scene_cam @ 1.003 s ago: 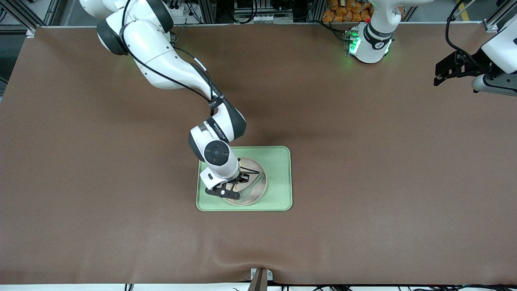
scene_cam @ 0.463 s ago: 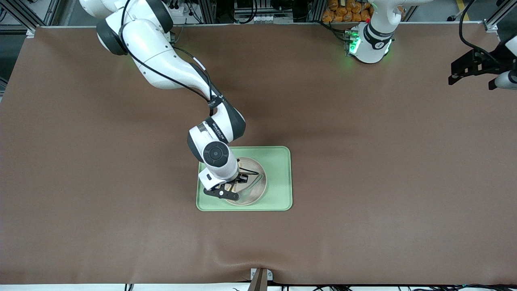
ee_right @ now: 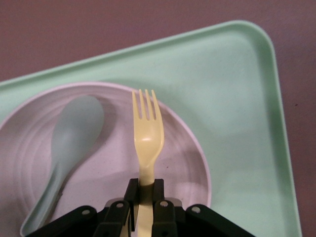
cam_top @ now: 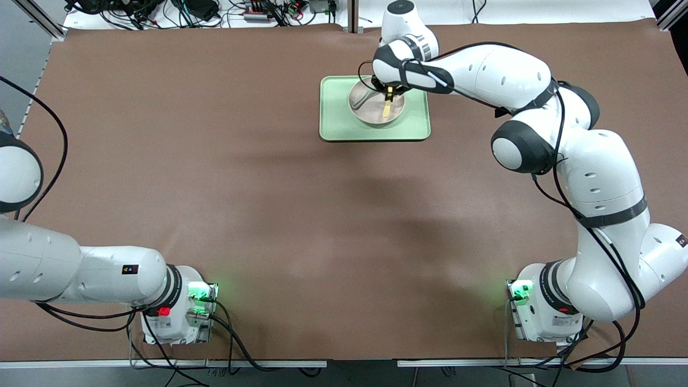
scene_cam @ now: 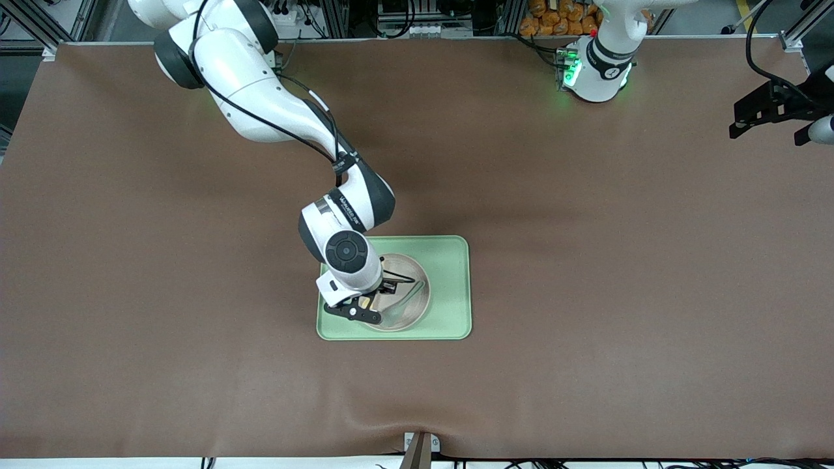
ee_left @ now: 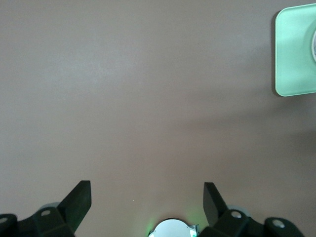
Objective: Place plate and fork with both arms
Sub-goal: 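Lift the fork with the right gripper and set it beside the plate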
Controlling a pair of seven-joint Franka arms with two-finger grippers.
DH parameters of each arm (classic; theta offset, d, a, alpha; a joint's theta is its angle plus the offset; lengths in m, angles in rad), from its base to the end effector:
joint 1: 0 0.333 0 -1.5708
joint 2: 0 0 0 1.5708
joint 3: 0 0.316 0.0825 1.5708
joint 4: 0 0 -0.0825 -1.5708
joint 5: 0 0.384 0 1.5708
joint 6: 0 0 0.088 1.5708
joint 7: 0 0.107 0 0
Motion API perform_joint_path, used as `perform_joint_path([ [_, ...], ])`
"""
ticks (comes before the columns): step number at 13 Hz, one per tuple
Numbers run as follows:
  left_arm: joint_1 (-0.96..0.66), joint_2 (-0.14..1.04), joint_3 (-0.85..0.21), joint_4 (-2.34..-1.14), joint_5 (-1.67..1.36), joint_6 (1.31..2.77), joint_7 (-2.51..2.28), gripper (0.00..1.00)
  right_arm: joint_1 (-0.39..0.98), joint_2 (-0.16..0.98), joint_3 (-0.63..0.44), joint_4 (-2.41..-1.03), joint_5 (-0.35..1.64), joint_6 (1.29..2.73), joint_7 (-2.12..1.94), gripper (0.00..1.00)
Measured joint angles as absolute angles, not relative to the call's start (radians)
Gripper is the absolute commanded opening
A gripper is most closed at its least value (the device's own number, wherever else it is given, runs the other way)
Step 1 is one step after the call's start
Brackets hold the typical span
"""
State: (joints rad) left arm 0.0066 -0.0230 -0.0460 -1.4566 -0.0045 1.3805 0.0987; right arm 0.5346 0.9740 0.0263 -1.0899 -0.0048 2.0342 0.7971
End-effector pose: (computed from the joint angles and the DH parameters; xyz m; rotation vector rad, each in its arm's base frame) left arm 0.5261 -0.0216 0.6735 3.1280 -0.2174 -0.0831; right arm 0.6555 0.4038 0.2238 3.1129 -0.3836 -0.0533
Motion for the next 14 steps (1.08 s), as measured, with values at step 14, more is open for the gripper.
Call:
perform_joint_path([
  [14, 0.006, -0.019, -0.049, -1.467, -0.004, 1.408, 0.092, 1.0, 0.34, 0.949, 0.11, -1.119, -0.01, 2.027, 0.431, 0.04],
])
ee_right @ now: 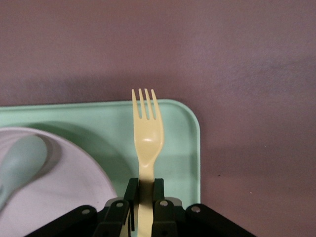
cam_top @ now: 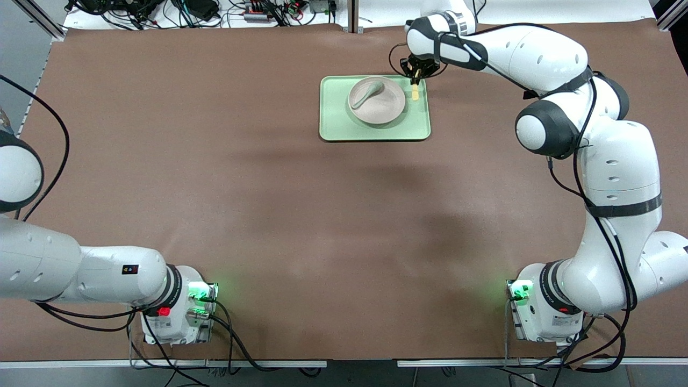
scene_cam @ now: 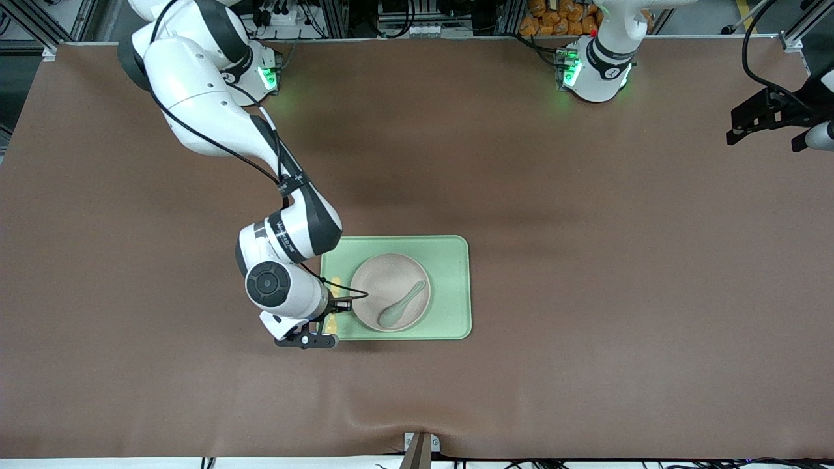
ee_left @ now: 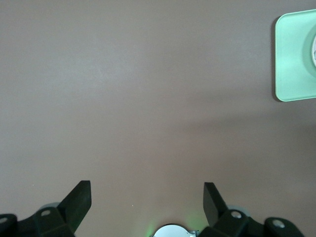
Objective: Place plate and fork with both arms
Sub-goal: 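Lift the fork with the right gripper and set it beside the plate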
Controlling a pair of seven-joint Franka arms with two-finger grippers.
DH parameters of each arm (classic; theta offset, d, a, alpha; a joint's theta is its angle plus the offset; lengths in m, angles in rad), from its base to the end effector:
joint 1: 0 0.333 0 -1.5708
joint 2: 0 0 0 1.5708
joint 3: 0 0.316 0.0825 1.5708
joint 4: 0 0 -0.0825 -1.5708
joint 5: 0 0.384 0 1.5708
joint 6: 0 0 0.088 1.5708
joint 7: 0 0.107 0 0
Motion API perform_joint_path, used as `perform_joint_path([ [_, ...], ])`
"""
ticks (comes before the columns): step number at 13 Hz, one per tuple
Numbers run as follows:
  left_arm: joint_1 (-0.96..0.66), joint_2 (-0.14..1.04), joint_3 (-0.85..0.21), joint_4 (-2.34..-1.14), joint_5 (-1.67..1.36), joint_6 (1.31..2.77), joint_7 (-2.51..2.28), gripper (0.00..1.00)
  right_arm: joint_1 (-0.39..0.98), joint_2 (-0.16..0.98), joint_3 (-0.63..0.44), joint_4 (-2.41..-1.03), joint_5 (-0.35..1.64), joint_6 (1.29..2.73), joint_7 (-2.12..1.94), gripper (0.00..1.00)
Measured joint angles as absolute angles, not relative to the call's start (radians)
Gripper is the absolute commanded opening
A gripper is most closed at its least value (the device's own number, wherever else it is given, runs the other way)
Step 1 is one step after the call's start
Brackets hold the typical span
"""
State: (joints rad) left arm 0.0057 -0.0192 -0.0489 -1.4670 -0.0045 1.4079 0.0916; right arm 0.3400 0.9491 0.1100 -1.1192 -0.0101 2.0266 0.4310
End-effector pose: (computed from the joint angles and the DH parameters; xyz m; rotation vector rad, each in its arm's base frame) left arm 0.5305 -0.0238 0.6691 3.1293 -0.2122 -0.0625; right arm 0.7005 0.3089 0.2312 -3.0819 0.0315 0.1047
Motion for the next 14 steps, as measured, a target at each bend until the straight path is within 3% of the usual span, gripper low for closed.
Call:
perform_joint_path([
  [6, 0.006, -0.019, -0.049, -1.467, -0.004, 1.416, 0.092, 1.0, 0.34, 0.917, 0.111, -1.277, -0.02, 2.161, 0.402, 0.04],
  [9, 0.006, -0.019, -0.049, -1.467, -0.004, 1.417, 0.092, 1.0, 0.34, 0.888, 0.111, -1.332, -0.02, 2.183, 0.4, 0.13],
  [11, 0.005, -0.018, -0.049, -1.467, -0.004, 1.417, 0.092, 1.0, 0.34, 0.879, 0.111, -1.366, -0.02, 2.205, 0.399, 0.23],
  [13, 0.006, -0.017, -0.049, -1.467, -0.004, 1.418, 0.092, 1.0, 0.34, 0.87, 0.111, -1.389, -0.02, 2.224, 0.4, 0.59],
  [14, 0.006, -0.017, -0.049, -1.467, -0.004, 1.418, 0.092, 1.0, 0.34, 0.868, 0.111, -1.392, -0.02, 2.224, 0.4, 0.7],
])
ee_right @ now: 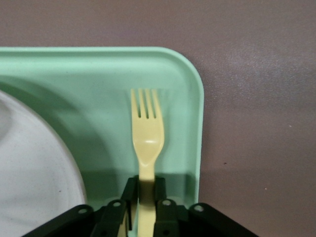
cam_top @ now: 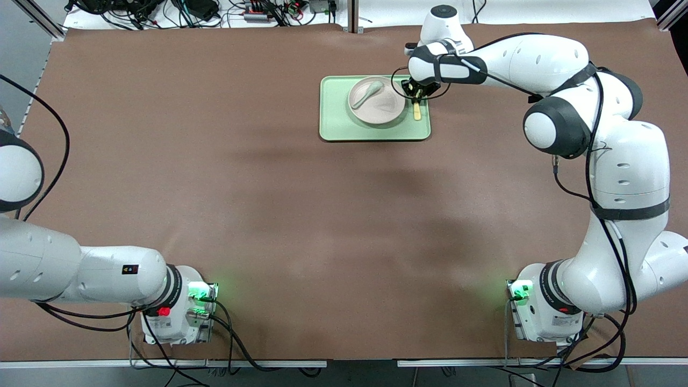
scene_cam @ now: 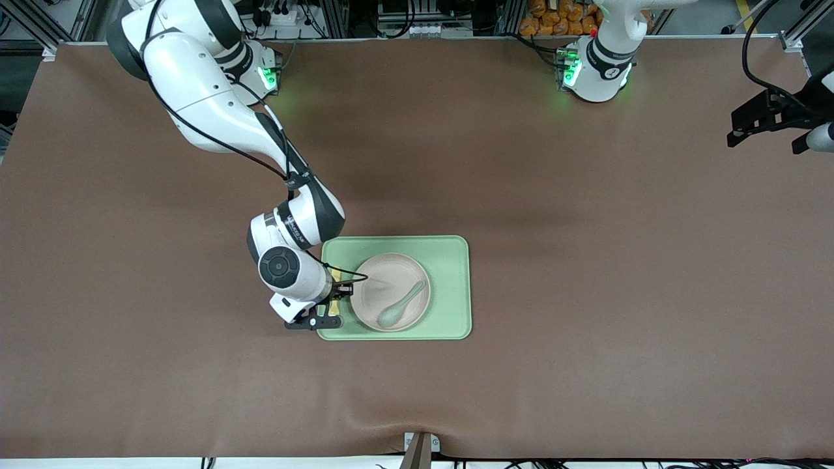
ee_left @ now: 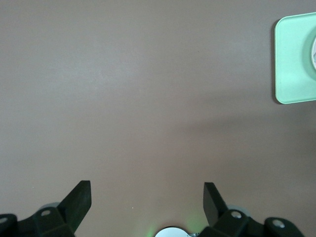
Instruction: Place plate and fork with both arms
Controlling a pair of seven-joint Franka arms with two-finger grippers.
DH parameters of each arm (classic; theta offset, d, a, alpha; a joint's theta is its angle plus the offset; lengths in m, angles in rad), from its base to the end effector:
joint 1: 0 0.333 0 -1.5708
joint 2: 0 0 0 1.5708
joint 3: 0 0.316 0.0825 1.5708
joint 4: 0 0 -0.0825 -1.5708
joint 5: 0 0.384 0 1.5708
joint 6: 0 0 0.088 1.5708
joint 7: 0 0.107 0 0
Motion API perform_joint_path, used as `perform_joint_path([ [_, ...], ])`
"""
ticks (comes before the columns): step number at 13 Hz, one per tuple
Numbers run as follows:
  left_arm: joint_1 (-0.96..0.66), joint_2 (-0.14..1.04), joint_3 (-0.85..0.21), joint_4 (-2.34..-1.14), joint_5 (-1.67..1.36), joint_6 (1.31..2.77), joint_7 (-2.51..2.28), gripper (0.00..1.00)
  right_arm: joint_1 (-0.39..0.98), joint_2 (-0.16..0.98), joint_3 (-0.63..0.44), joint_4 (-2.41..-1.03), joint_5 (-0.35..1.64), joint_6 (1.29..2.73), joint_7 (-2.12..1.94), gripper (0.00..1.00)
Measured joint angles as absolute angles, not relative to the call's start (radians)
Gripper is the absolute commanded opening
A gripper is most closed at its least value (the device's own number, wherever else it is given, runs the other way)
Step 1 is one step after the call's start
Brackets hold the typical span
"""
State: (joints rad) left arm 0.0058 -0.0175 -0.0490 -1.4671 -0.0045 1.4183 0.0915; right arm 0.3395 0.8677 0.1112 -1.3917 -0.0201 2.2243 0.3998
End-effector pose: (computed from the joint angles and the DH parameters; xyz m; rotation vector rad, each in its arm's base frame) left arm 0.5322 -0.0238 0.6690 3.1297 -0.2120 -0.0490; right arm 0.6625 0.3020 0.1868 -3.0892 -0.0395 0.0868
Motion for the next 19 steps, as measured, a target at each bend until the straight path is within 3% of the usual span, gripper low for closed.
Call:
perform_joint_path([
  [1, 0.006, -0.017, -0.049, -1.467, -0.004, 1.419, 0.092, 1.0, 0.34, 0.867, 0.111, -1.391, -0.02, 2.226, 0.4, 0.86],
  [3, 0.006, -0.017, -0.049, -1.467, -0.004, 1.428, 0.092, 1.0, 0.339, 0.86, 0.111, -1.385, -0.02, 2.224, 0.4, 0.95],
  [8, 0.007, -0.017, -0.046, -1.467, -0.004, 1.438, 0.092, 1.0, 0.312, 0.83, 0.111, -1.314, -0.02, 2.092, 0.4, 1.0],
  [13, 0.009, -0.013, -0.047, -1.468, -0.004, 1.453, 0.086, 1.0, 0.241, 0.775, 0.114, -1.286, -0.018, 2.066, 0.398, 1.0],
  [19, 0.009, -0.011, -0.049, -1.468, -0.004, 1.468, 0.084, 1.0, -0.028, 0.612, 0.263, -1.274, -0.016, 1.86, 0.387, 1.0],
])
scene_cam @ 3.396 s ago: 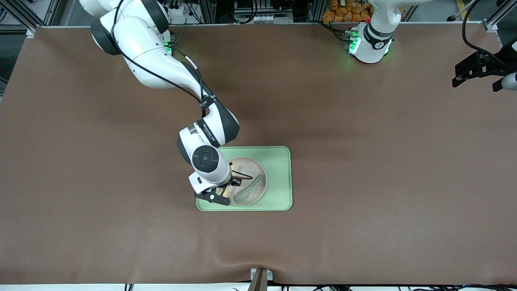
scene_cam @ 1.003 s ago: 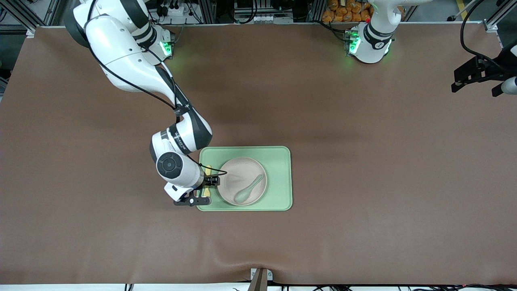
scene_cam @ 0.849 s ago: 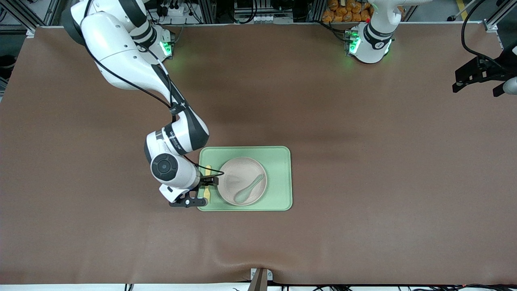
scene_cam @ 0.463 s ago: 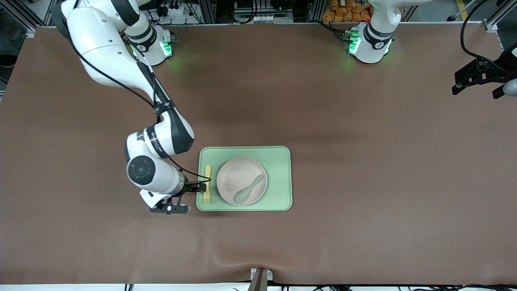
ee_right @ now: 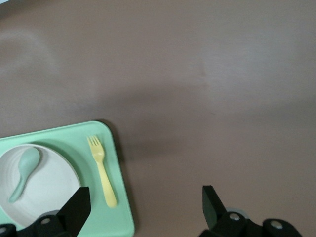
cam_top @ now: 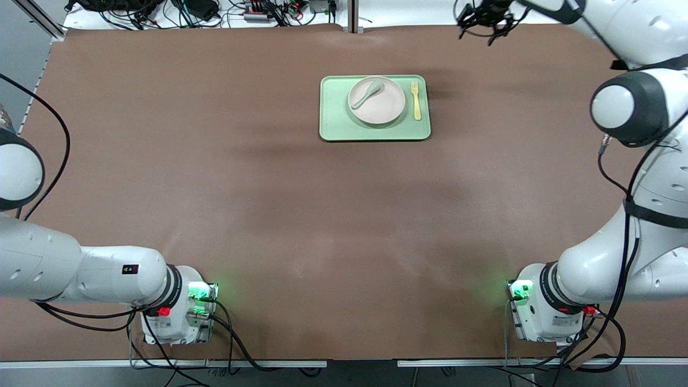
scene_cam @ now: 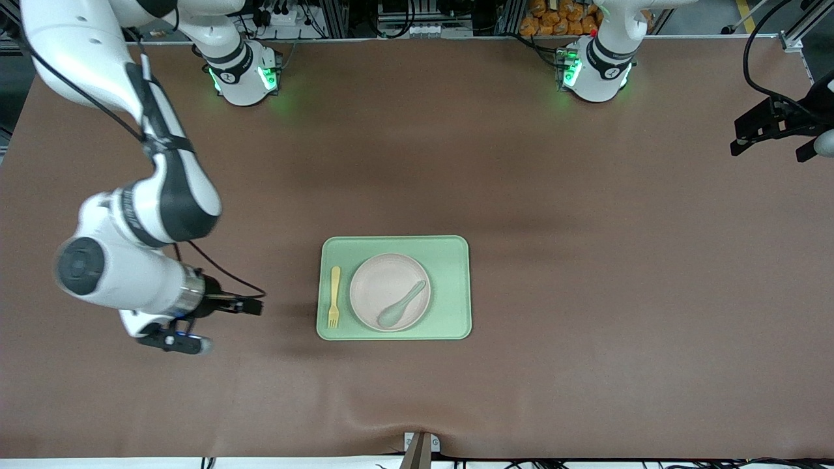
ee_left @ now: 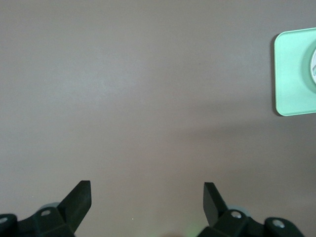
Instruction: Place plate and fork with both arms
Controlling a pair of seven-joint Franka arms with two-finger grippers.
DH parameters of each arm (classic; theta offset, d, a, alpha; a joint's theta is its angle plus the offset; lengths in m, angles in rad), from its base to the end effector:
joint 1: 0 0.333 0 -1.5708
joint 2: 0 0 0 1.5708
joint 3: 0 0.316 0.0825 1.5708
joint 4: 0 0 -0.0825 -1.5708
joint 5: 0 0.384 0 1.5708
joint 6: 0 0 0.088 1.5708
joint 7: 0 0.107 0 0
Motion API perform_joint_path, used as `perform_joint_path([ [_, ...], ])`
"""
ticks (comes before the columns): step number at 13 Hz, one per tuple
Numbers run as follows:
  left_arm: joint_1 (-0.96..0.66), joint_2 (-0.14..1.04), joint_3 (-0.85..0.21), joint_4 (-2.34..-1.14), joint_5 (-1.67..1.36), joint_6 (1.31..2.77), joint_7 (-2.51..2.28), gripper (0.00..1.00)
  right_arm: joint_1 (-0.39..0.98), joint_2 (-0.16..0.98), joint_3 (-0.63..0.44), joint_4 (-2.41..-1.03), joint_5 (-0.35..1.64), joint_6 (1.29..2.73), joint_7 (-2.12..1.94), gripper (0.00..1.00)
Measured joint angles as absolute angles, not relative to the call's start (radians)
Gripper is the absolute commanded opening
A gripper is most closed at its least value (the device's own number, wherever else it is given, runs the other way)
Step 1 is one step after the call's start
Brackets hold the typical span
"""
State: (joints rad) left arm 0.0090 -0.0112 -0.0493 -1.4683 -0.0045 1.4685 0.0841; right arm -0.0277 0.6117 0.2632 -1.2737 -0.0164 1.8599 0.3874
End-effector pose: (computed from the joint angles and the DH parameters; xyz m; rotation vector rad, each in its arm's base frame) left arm 0.5399 -0.0225 0.6694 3.1318 -0.1958 0.0180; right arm 0.7132 0.1242 0.4056 -3.0006 0.2898 0.0703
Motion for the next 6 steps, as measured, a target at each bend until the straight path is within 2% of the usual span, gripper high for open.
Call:
perform_joint_path([
  [6, 0.009, -0.01, -0.049, -1.469, -0.004, 1.469, 0.084, 1.0, -0.05, 0.423, 0.233, -1.268, 0.008, 1.645, 0.388, 1.0],
])
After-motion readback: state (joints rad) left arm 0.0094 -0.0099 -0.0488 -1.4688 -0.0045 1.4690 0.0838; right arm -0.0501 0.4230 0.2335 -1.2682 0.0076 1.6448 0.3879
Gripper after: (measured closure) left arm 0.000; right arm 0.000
